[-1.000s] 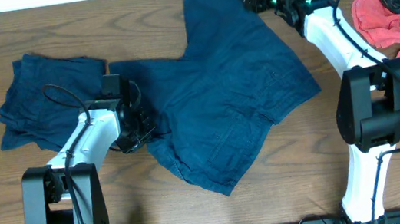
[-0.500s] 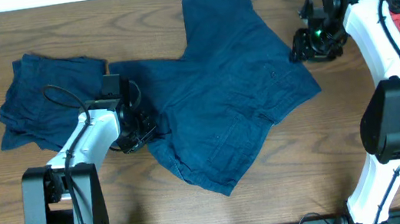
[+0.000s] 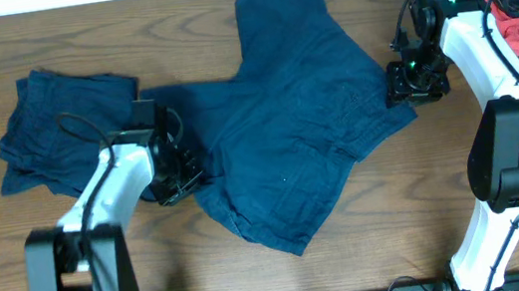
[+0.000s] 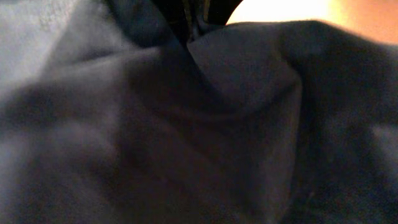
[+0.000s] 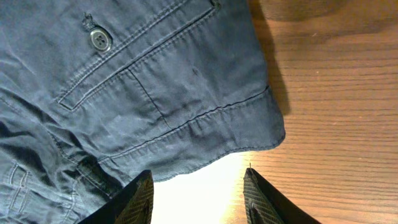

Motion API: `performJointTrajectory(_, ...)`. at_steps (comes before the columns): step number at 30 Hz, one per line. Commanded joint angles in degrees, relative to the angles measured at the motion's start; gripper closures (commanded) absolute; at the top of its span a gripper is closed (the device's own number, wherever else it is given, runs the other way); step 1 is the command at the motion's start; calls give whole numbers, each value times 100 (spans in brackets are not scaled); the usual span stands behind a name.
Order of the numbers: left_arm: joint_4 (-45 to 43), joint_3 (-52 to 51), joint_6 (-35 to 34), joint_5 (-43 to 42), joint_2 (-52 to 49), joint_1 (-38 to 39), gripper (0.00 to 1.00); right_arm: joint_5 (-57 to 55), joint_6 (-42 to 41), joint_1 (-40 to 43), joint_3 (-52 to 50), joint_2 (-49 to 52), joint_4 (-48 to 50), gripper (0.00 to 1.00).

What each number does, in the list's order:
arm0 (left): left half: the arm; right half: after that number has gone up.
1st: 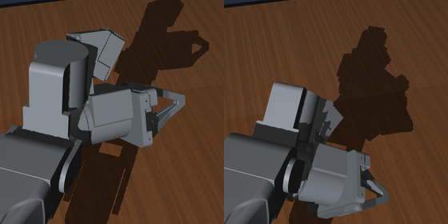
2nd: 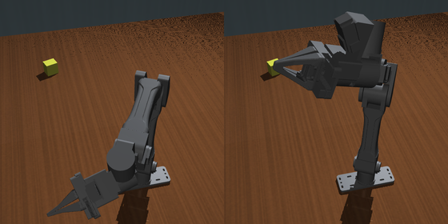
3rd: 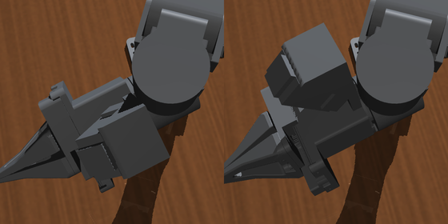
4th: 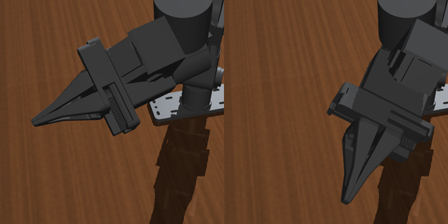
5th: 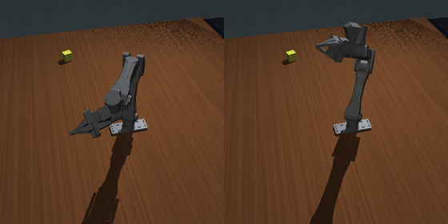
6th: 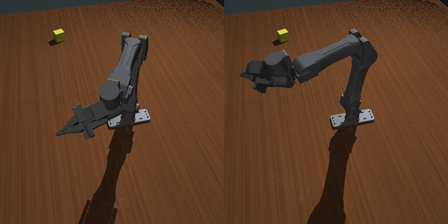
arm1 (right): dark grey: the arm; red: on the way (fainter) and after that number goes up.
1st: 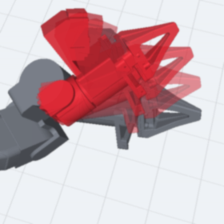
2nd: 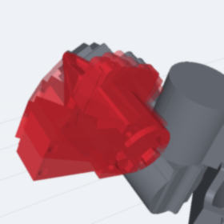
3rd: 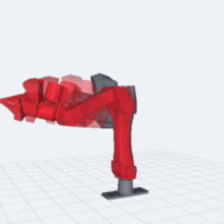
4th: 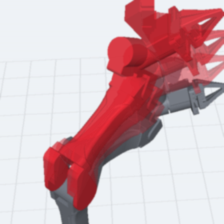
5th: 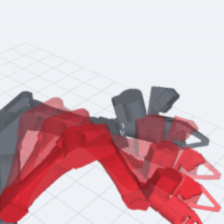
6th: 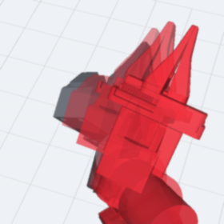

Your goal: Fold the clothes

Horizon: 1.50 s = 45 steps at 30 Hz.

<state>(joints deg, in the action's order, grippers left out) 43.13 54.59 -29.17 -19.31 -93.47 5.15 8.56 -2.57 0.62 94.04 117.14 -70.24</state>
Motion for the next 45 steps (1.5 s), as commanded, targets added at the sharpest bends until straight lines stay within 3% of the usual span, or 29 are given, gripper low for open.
performJointTrajectory(1, 358, 4, 409, -118, 855, 7, 94, -122, 50, -114, -13, -111, 20, 55)
performJointTrajectory(15, 2094, 280, 404, 310, 5080, -46, 94, -127, -39, -138, -13, -479, 66, 55)
performJointTrajectory(18, 1742, 732, 339, 568, 5748, -46, 94, -127, -42, -138, -13, -535, 52, 55)
performJointTrajectory(22, 442, 994, 28, 623, 5993, -46, 94, -127, -81, -127, -13, -588, 66, 55)
performJointTrajectory(29, -2426, 977, -358, 105, 4684, -20, 94, -129, -83, -120, -13, -595, 61, 55)
performJointTrajectory(38, -5501, 979, -1458, -1040, 1320, 1064, 94, -199, -170, 79, -13, -595, -11, 55)
performJointTrajectory(42, -6323, 979, -1880, -1373, 466, 1582, 94, -540, -273, 216, -13, -595, -136, 54)
performJointTrajectory(45, -6264, 979, -1873, -1421, 310, 1838, 94, -756, -372, 374, -13, -595, -203, 55)
